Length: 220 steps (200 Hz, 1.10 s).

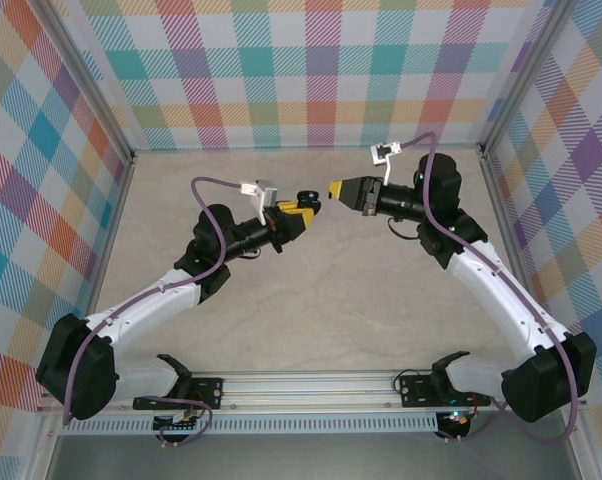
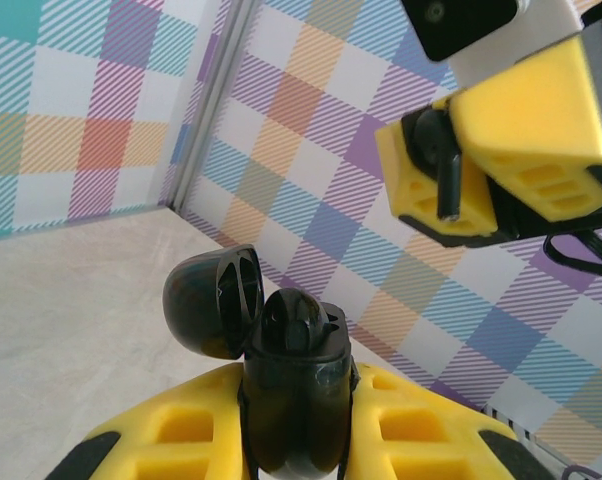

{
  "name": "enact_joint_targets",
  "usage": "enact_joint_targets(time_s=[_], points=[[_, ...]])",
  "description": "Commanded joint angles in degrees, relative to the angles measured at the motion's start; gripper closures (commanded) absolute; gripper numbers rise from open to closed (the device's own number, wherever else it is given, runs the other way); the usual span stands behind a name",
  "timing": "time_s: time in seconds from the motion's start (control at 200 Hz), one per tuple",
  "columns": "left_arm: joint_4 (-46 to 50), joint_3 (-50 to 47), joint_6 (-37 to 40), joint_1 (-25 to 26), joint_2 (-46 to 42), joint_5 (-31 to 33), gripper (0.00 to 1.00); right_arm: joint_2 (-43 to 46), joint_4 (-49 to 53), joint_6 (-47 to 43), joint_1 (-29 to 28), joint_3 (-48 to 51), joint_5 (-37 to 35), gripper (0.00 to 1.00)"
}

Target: Insert the wireless bluetooth earbuds into the charging case

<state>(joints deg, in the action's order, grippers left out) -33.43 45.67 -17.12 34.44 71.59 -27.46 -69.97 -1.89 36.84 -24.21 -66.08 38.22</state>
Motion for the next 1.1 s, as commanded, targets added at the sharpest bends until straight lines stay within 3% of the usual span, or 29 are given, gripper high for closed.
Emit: enact_joint_targets(time_s=[0.0, 0.39, 1.095], points=[[-3.22, 0.43, 0.35, 0.62, 0.46, -1.84, 0.97, -1.03, -2.77, -0.77, -0.98, -1.92, 0.85, 0.78], [-4.40, 1.13, 0.45, 1.45, 0.45, -4.61, 0.98, -2.93, -0.36, -2.96, -3.03, -3.35, -0.58, 0.78], [-4.77, 1.37, -0.09, 1.69, -0.79, -2.65, 0.98, -4.02, 1.76, -4.47, -3.92, -3.61, -1.43, 0.78]])
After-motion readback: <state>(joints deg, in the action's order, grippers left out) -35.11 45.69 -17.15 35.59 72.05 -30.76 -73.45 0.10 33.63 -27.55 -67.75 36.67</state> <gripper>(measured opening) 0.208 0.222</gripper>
